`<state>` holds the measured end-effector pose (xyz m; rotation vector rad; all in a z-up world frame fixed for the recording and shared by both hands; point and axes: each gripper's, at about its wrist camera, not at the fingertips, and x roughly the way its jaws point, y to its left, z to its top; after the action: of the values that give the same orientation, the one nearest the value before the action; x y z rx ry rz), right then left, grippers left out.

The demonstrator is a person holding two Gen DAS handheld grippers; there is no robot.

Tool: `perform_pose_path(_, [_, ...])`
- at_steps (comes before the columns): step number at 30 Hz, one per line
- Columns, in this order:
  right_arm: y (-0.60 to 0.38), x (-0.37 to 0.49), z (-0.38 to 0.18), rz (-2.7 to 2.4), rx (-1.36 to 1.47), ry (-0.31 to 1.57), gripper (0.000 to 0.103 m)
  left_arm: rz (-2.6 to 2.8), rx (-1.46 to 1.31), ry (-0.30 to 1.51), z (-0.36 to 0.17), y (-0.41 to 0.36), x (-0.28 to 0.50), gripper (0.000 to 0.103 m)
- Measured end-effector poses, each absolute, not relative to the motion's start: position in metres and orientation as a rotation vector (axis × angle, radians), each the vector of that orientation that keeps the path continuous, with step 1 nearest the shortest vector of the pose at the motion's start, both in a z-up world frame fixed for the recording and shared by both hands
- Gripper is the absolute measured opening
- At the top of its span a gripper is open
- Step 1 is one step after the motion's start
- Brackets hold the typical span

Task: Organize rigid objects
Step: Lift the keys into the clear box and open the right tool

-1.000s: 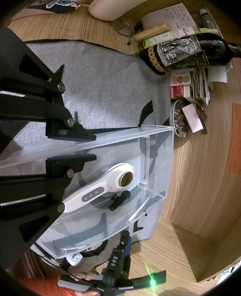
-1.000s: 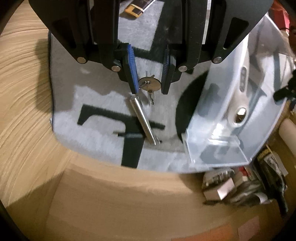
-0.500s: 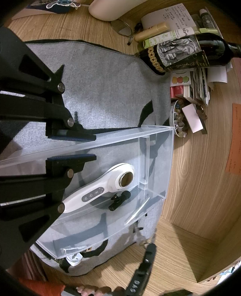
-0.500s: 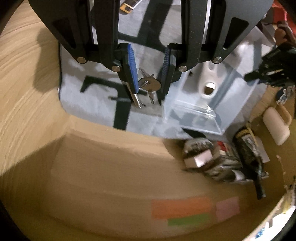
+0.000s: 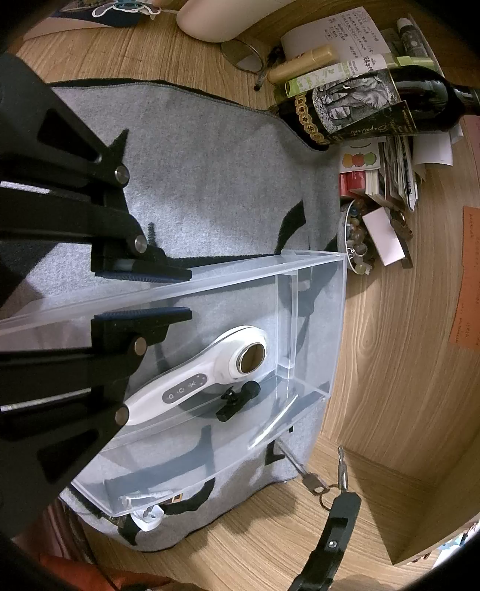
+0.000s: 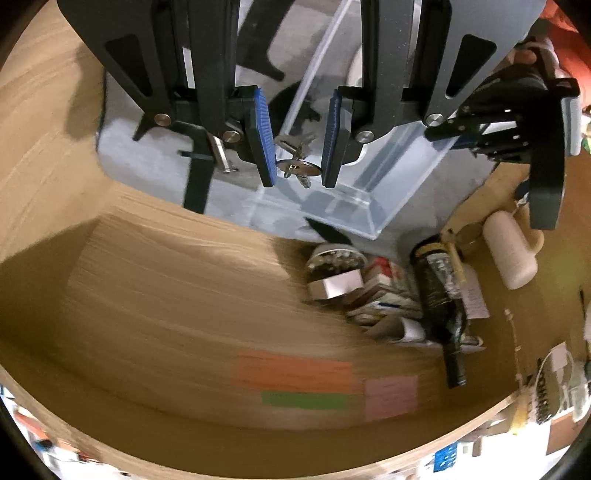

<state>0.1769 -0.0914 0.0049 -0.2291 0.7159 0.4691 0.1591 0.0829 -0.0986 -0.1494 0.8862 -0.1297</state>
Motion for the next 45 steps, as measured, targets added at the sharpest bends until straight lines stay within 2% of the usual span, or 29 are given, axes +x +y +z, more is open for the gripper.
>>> perform_pose_path(18, [-0.063, 0.188, -0.065, 0.494, -0.328, 0.917, 0.023, -0.129, -0.150, 0.886, -0.098, 0.082, 0.159, 0.013])
perform_pose_path(36, [-0.057, 0.181, -0.081, 0.510, -0.403, 0.950, 0.024, -0.127, -0.147, 0.887, -0.098, 0.083, 0.159, 0.013])
perform_pose_path(38, [-0.057, 0.180, -0.079, 0.514, -0.401, 0.946, 0.026, -0.127, -0.146, 0.887, -0.099, 0.083, 0.159, 0.013])
perform_pose_path(42, [-0.063, 0.180, -0.066, 0.522, -0.362, 0.909, 0.041, -0.127, -0.148, 0.887, -0.099, 0.086, 0.158, 0.013])
perform_pose_path(45, [-0.074, 0.185, -0.051, 0.508, -0.310, 0.869, 0.043, -0.126, -0.147, 0.887, -0.099, 0.087, 0.158, 0.013])
